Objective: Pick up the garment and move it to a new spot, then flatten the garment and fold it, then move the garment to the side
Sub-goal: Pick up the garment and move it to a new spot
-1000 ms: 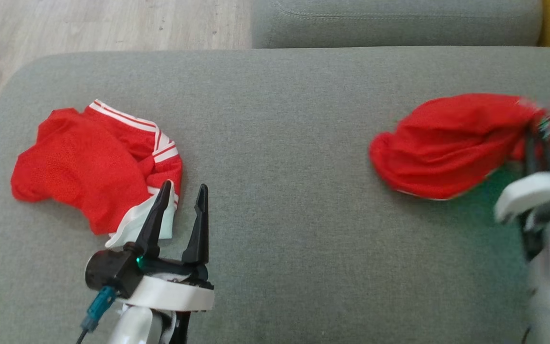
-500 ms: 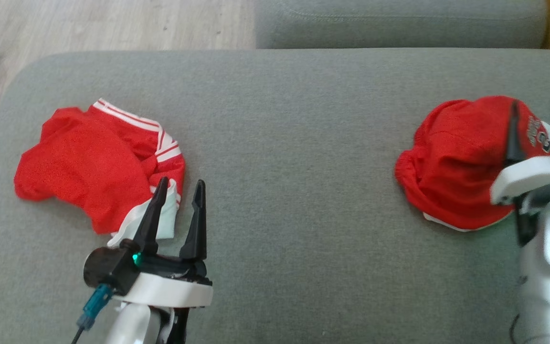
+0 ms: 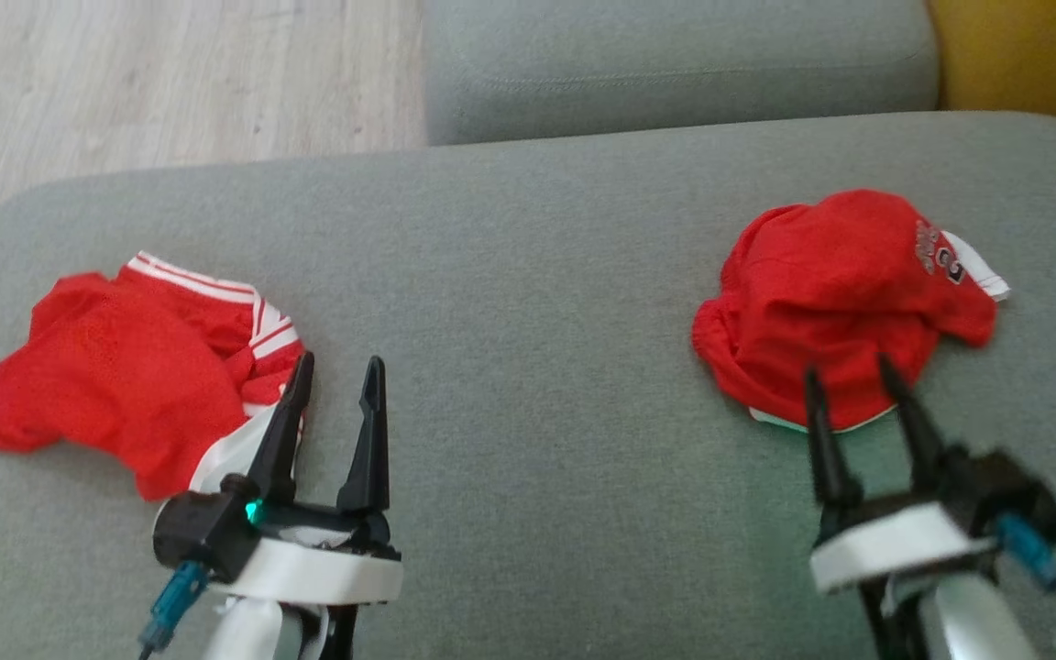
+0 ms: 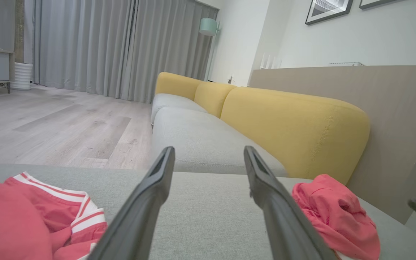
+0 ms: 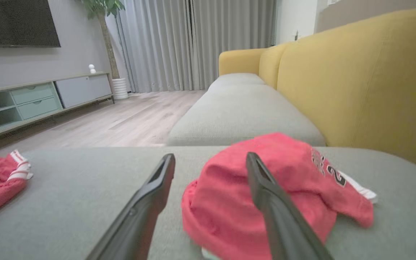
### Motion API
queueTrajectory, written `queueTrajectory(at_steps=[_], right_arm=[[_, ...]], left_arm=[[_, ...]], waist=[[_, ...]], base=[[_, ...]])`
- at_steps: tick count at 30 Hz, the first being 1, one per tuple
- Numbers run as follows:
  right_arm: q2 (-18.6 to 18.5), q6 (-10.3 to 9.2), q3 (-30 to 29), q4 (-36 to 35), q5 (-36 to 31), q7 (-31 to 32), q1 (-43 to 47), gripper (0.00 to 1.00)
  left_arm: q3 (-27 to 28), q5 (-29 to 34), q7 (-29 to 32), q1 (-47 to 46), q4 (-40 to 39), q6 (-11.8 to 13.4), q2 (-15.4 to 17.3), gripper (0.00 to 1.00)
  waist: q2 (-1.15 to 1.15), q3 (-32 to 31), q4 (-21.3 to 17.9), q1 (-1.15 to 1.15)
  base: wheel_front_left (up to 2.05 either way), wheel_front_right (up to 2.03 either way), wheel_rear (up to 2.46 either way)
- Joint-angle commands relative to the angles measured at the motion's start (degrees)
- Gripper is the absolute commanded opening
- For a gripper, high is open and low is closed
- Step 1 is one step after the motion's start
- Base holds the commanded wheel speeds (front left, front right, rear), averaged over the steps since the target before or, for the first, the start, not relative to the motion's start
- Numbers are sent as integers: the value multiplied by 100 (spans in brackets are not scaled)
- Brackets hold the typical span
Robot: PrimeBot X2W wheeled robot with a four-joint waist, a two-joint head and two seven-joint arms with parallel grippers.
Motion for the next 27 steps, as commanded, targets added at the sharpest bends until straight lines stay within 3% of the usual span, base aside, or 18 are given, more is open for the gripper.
queueTrajectory(at_steps=[1, 10, 21, 27], right_arm=[[0, -4, 218, -214, 42, -61, -91, 100], [1, -4, 14, -43, -212, -62, -171, 100], [1, -4, -147, 1858, -1002, 374, -1249, 100], [1, -4, -310, 2847, -1023, 354, -1839, 100]], left_arm=[[195, -76, -30, -111, -204, 2, -5, 100], [140, -152, -30, -144, -213, -3, -5, 100], [-65, -194, -30, -390, -157, -13, -5, 100], [-131, -219, -30, -506, -156, -16, -5, 100]], waist=[[0, -45, -44, 1], [0, 122, 137, 1], [0, 641, 593, 1], [0, 840, 740, 1]], base=[[0, 0, 0], [0, 0, 0], [0, 0, 0], [0, 0, 0]])
